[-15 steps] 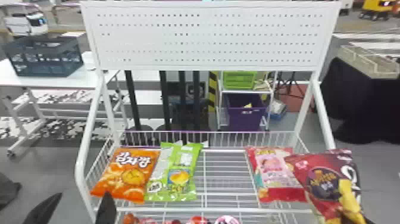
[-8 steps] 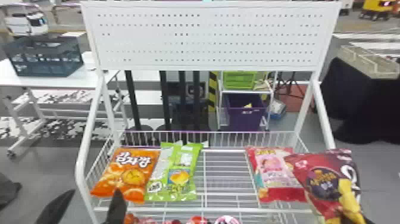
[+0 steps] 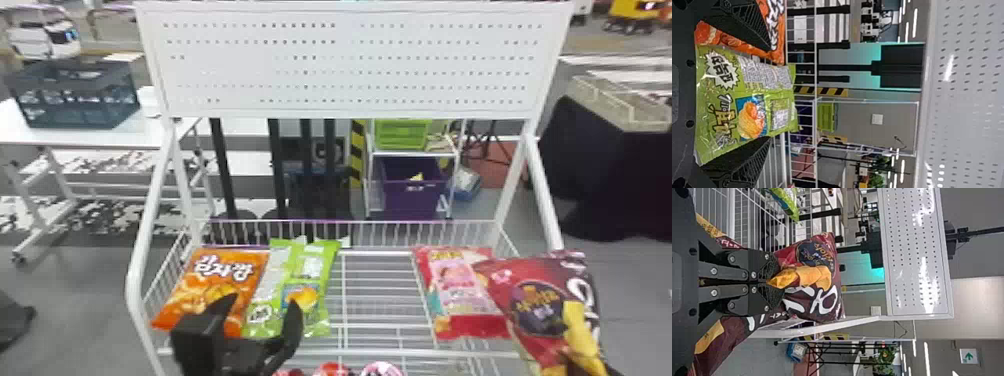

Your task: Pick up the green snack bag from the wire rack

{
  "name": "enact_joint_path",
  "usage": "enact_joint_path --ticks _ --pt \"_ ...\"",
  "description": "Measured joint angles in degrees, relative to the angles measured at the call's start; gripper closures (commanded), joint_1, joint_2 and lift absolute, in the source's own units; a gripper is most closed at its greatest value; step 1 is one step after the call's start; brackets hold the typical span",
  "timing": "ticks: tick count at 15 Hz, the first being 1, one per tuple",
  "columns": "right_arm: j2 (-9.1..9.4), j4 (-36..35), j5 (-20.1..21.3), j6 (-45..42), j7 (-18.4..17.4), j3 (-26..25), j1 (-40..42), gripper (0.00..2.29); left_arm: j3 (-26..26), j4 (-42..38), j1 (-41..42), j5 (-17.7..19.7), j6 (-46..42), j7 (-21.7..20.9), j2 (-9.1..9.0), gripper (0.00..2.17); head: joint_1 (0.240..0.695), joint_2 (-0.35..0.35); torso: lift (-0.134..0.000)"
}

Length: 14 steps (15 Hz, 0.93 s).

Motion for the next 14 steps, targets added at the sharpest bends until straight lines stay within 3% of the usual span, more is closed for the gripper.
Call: enact_joint_path --ticks 3,7,9,11,13,14 --pt "-0.06 0.74 0.16 0.0 0.0 0.38 -0.53 2.18 -1.96 11.27 -8.49 0.43 1.35 -0.29 -1.64 0.08 0.499 0.0 0.0" --pt "-0.21 1.5 0.3 0.0 0.0 0.96 -1.05 2.18 -3.33 20.4 -15.56 1.56 1.54 -0.28 -2.13 0.09 0.499 0.0 0.0" --pt "-0.32 1.66 0.34 0.0 0.0 1.08 -1.13 2.18 -3.92 22.83 -17.58 1.86 2.05 -0.28 -2.52 0.33 0.499 0.0 0.0" --pt "-0.35 1.67 0.34 0.0 0.0 1.09 -1.16 2.18 -4.18 23.35 -18.12 1.86 3.08 -0.31 -2.56 0.74 0.499 0.0 0.0" --pt "-0.44 1.78 0.34 0.0 0.0 1.17 -1.3 2.18 -4.27 23.08 -18.05 1.8 4.18 -0.33 -2.48 1.75 0.499 0.0 0.0" --pt "-0.49 1.84 0.34 0.0 0.0 1.25 -1.42 2.18 -4.31 22.56 -17.84 1.8 4.62 0.02 -2.41 1.89 0.499 0.0 0.0"
